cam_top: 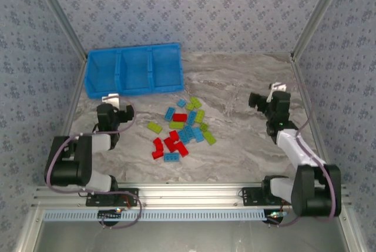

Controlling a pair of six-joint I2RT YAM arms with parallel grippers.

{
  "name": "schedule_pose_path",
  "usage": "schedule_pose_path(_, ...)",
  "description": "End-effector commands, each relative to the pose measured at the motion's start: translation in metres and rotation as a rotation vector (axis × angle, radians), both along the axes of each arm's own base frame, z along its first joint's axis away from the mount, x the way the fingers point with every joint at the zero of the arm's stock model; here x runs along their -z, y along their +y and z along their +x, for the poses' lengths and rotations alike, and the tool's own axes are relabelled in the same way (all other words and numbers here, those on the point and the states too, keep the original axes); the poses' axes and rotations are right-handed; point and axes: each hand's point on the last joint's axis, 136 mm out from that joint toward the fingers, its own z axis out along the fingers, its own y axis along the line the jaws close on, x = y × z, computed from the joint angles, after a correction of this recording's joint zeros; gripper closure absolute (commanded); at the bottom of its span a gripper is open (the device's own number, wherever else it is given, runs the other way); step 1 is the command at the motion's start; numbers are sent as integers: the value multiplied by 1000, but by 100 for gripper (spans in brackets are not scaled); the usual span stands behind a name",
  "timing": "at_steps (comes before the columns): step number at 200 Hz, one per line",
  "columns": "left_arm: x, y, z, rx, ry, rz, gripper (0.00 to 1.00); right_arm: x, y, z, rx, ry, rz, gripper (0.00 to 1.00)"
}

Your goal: Sort the legos into containers by color

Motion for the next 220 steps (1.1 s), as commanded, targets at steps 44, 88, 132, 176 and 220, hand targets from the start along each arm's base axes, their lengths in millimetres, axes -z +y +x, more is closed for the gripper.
schedule_pose_path(44, -106, -85, -57, 201, 49, -44, 1, 25, 132, -84, -261, 591, 250, 0)
schedule_pose_path(88, -146, -170, -144, 529, 222, -42, 1, 49, 207, -94, -401, 676, 115, 0)
schedule_pose_path(132, -147, -187, -219, 908, 304, 127, 1, 85, 241, -93, -540, 745, -22, 4)
schedule_pose_path(176, -129, -185, -233, 1049, 196, 236, 1, 109, 256, -69, -575, 744, -60, 26)
schedule_pose_path(220, -114, -188, -238, 1090, 190, 229, 1, 132, 255, -66, -631, 780, -135, 37)
